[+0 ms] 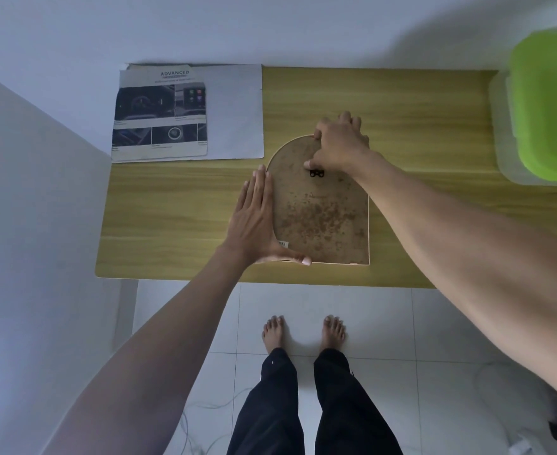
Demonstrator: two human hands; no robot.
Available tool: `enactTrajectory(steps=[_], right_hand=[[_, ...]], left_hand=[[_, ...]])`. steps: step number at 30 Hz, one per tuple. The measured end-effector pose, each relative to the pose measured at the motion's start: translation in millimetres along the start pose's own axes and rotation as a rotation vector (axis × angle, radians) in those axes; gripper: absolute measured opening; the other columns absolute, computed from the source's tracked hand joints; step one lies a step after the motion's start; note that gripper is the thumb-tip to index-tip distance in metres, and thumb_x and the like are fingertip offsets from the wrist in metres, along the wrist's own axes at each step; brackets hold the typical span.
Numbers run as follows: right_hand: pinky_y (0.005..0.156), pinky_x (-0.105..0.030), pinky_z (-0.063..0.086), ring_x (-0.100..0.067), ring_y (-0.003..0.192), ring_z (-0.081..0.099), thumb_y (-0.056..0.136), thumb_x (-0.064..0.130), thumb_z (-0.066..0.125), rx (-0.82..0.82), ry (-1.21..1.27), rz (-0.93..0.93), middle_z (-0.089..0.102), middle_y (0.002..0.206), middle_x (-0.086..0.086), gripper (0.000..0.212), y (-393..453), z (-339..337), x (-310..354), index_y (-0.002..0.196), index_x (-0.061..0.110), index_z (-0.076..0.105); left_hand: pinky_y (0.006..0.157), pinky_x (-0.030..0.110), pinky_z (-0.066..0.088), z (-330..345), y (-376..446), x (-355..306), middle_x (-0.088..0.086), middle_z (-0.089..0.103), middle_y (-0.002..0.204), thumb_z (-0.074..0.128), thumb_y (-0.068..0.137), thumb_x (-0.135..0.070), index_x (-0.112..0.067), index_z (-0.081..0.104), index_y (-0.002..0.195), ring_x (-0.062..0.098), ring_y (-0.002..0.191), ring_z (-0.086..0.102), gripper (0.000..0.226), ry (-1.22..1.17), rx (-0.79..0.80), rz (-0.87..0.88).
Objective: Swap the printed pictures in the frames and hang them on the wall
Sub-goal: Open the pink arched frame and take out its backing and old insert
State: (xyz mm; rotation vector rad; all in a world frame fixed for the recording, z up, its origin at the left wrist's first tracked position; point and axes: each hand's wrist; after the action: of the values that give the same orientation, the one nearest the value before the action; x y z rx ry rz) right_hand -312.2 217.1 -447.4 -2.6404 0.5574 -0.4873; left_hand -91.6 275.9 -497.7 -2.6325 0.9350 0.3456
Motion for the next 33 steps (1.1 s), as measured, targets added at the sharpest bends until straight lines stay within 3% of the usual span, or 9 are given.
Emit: enactTrajectory(steps=[7,10,12,15,21,25,28,31,33], right_hand=[[0.104,-0.055,0.031,-0.035,0.13,0.027,0.064,0.051,0.088,0.099,-0.092,0.038,0.034,0.136,-0.012,0.068,15,-14,9,0.116,0.02,0.058],[0.102,-0.052,0.04,-0.034,0.128,0.039,0.061,0.056,0.088,0.099,-0.04,0.027,0.048,0.13,-0.007,0.072,14,-15,4,0.118,0.024,0.057],[0.09,-0.041,0.046,-0.028,0.117,0.051,0.066,0.056,0.085,0.079,0.036,-0.005,0.058,0.119,-0.001,0.062,12,-19,-4,0.112,0.025,0.059],[0.075,-0.031,0.042,-0.02,0.1,0.055,0.075,0.049,0.082,0.075,0.147,-0.008,0.061,0.113,0.0,0.05,6,-24,-17,0.11,0.02,0.06],[0.077,-0.032,0.043,-0.021,0.101,0.053,0.083,0.038,0.08,-0.007,0.418,0.148,0.057,0.112,0.001,0.042,-28,-16,-52,0.112,0.019,0.057],[0.078,-0.038,0.056,-0.024,0.1,0.062,0.084,0.019,0.079,-0.065,0.694,0.195,0.061,0.114,-0.002,0.037,-56,2,-71,0.114,0.019,0.057],[0.063,-0.035,0.058,-0.023,0.09,0.07,0.085,0.008,0.076,-0.151,0.802,0.149,0.07,0.104,-0.007,0.053,-75,22,-77,0.13,0.027,0.056],[0.074,-0.043,0.062,-0.022,0.088,0.072,0.086,0.004,0.073,-0.203,0.86,0.128,0.072,0.097,-0.01,0.061,-81,34,-75,0.137,0.031,0.055],[0.079,-0.04,0.061,-0.021,0.094,0.07,0.088,-0.002,0.069,-0.197,0.971,0.144,0.07,0.099,-0.007,0.063,-82,34,-72,0.142,0.027,0.054]], left_hand=[[0.125,0.048,0.001,-1,0,-1,0.021,-0.014,0.164,0.047,0.034,-0.107,0.005,-0.011,0.154,0.031,0.153,-0.014,0.174,0.006,0.007,-0.018],[0.125,0.049,0.003,-1,0,1,0.021,-0.013,0.165,0.042,0.034,-0.108,0.004,-0.01,0.154,0.032,0.153,-0.013,0.173,0.012,0.015,-0.019],[0.125,0.05,0.003,-1,0,1,0.02,-0.012,0.165,0.041,0.034,-0.108,0.004,-0.009,0.155,0.032,0.153,-0.013,0.172,0.011,0.019,-0.018],[0.125,0.05,0.003,0,0,2,0.021,-0.012,0.165,0.042,0.035,-0.108,0.003,-0.009,0.155,0.033,0.153,-0.012,0.172,0.007,0.015,-0.02],[0.125,0.05,0.003,2,-1,2,0.02,-0.013,0.165,0.037,0.034,-0.11,0.002,-0.01,0.155,0.032,0.153,-0.013,0.172,0.004,0.003,-0.018],[0.125,0.049,0.002,3,0,0,0.021,-0.014,0.164,0.037,0.033,-0.11,0.003,-0.01,0.155,0.031,0.153,-0.013,0.173,-0.004,-0.015,-0.036],[0.125,0.05,0.002,6,1,0,0.021,-0.016,0.164,0.036,0.033,-0.111,0.003,-0.012,0.154,0.031,0.153,-0.014,0.173,-0.006,-0.022,-0.038],[0.125,0.051,0.002,7,-1,0,0.02,-0.018,0.164,0.041,0.036,-0.109,0.001,-0.014,0.155,0.031,0.153,-0.016,0.171,-0.035,-0.036,-0.021],[0.124,0.054,0.001,5,-2,1,0.019,-0.022,0.163,0.043,0.039,-0.107,-0.005,-0.016,0.156,0.031,0.152,-0.02,0.166,-0.1,-0.036,-0.003]])
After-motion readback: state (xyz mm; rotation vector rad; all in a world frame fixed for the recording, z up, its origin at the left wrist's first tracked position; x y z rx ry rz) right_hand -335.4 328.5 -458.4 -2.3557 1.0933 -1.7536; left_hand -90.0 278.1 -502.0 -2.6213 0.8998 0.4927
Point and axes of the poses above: each hand's wrist, its own y-axis towards the middle knuckle, its own z-axis out of the palm, x = y × z
